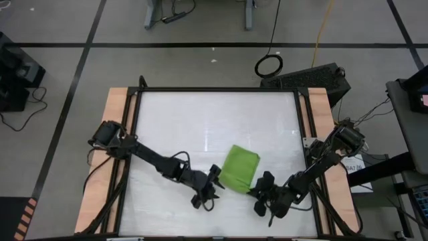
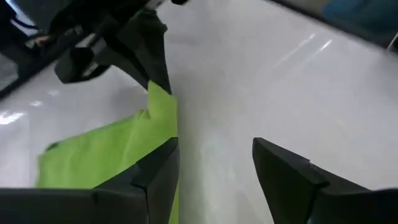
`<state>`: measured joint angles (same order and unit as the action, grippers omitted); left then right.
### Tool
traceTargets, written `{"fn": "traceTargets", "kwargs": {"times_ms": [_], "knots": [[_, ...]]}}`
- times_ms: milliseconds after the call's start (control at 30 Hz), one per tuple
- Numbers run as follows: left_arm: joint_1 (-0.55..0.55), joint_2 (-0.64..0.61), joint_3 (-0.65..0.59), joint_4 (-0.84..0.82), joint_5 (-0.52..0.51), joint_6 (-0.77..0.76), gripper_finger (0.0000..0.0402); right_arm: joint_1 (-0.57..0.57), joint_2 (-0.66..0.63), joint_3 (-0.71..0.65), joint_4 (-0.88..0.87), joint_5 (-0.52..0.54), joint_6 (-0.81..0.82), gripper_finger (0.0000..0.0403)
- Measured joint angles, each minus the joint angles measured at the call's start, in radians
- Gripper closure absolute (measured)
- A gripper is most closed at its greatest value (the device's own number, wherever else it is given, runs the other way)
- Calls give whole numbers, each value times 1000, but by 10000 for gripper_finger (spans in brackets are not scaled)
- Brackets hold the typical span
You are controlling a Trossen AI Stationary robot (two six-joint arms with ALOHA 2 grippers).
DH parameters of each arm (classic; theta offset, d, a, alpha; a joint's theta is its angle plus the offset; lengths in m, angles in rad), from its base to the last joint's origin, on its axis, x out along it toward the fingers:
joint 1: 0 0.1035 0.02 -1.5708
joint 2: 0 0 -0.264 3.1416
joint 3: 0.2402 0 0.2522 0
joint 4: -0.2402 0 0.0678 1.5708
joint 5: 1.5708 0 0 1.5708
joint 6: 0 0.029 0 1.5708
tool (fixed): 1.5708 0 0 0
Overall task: Roll towel
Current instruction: Roll the green towel on the table
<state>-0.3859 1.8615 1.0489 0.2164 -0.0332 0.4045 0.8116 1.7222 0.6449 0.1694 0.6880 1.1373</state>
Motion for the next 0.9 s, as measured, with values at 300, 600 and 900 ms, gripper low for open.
{"fn": "traceTargets", "kwargs": {"times_ms": [300, 600, 900], "knots": [[12, 6, 0, -86, -136, 136, 192, -6, 0, -99, 260, 7, -28, 399], [49, 35, 2, -14, -61, 293, 181, -6, 0, -102, 275, -17, -25, 399], [72, 123, 1, 28, -130, 315, 119, -8, 0, -101, 276, -36, -23, 399]]}}
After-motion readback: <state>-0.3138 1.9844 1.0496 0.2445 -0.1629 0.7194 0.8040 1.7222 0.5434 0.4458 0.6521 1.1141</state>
